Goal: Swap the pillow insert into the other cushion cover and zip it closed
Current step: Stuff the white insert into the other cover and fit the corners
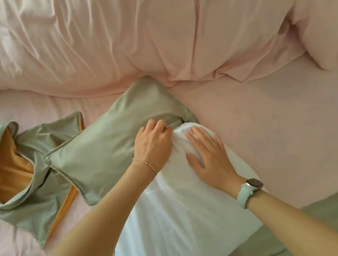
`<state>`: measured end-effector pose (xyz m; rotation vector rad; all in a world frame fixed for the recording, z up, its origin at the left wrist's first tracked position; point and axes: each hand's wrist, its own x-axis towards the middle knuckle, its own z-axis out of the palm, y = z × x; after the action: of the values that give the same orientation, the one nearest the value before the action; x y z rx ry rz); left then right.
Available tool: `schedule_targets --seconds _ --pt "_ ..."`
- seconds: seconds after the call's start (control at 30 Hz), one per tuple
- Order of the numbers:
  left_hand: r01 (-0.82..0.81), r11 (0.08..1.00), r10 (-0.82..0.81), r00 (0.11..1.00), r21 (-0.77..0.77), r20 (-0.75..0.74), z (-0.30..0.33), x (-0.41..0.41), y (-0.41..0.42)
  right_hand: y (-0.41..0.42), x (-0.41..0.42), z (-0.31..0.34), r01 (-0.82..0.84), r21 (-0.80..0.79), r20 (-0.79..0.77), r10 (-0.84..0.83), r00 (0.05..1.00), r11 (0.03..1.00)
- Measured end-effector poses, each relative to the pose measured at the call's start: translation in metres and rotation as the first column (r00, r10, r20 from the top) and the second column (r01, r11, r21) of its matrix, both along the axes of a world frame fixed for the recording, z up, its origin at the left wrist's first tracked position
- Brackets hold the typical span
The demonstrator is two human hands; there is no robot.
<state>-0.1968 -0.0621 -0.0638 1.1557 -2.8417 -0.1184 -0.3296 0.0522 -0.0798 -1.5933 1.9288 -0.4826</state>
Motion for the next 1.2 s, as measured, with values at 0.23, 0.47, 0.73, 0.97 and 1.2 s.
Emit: schedule_targets --seconds 0.23,0.47,0.73,0.97,1.2 --pt "-0.251 0.871 0.176 0.962 0.423 0.209 0.009 0.019 -0.037 -0.01 0.023 -0.005 -0.152 0.056 0.091 0.147 0.985 0.987" --pt "-0.324 0.605 0.5 0.866 0.727 -0.03 0.031 0.007 -0.022 -0.026 0.06 -0.009 -0.308 0.003 0.003 0.308 0.951 0.951" --pt "-0.434 0.567 0.643 0.764 0.7 -0.047 0.025 0.047 -0.025 -0.076 0.074 -0.03 -0.336 -0.009 -0.003 0.336 0.942 0.942" --pt "-0.438 0.803 0.502 0.863 0.404 -0.061 0.009 0.036 -0.013 -0.051 -0.001 -0.024 0.124 -0.176 0.073 -0.113 0.991 0.977" --pt "-0.192 0.964 0.191 0.981 0.184 0.023 0.005 0.012 -0.031 -0.062 0.005 -0.036 0.122 0.152 0.066 -0.133 0.989 0.981"
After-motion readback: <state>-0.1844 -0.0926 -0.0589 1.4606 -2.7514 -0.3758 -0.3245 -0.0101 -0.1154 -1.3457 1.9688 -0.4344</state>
